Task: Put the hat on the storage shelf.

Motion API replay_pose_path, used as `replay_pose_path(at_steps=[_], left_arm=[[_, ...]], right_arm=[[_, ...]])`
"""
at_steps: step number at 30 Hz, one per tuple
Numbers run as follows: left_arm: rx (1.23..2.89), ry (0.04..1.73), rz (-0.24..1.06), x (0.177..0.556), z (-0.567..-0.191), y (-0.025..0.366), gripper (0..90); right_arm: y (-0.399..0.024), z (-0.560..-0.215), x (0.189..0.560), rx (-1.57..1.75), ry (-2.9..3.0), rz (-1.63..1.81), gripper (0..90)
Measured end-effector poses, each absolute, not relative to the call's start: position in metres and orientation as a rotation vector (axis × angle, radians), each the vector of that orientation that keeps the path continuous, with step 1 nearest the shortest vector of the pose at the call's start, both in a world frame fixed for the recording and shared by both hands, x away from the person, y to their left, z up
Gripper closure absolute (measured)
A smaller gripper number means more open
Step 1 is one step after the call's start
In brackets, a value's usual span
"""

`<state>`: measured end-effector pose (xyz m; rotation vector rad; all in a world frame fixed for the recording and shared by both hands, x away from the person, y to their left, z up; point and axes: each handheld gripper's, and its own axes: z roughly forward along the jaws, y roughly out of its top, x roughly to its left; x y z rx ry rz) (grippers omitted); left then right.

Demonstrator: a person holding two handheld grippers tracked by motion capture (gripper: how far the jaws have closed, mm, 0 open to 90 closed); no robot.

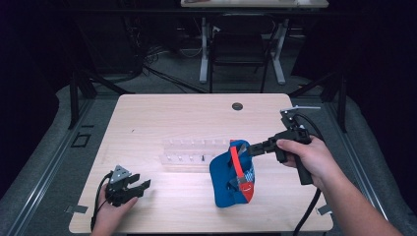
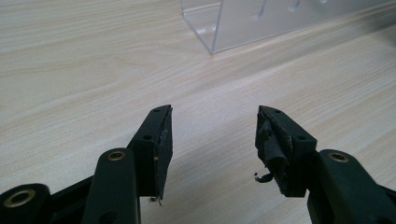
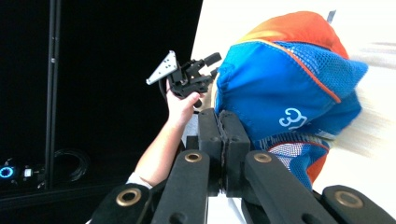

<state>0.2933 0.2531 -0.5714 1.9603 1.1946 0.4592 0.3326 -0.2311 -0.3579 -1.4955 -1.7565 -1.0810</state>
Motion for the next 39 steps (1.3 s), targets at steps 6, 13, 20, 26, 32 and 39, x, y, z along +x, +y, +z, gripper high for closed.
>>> replay_pose_path(at_steps=[6,13,20,26,32,39], left_arm=[[1.960,1.194,0.459,0.293,-0.571,0.253,46.9],[1.966,1.192,0.455,0.293,-0.571,0.252,46.7],[1.962,1.192,0.459,0.293,-0.572,0.251,46.6],[1.962,1.192,0.458,0.293,-0.572,0.251,46.5],[1.957,1.197,0.453,0.293,-0.572,0.250,46.6],[1.960,1.191,0.454,0.293,-0.572,0.250,46.5]], right_arm=[[-0.234,-0.350,0.333,-1.481,-1.744,-1.124,89.5],[-0.240,-0.343,0.334,-1.479,-1.726,-1.170,89.5],[-0.242,-0.335,0.337,-1.474,-1.690,-1.228,89.5],[-0.237,-0.328,0.340,-1.457,-1.671,-1.251,89.5],[-0.233,-0.321,0.344,-1.460,-1.669,-1.264,89.5],[-0.230,-0.308,0.349,-1.452,-1.663,-1.295,89.5]])
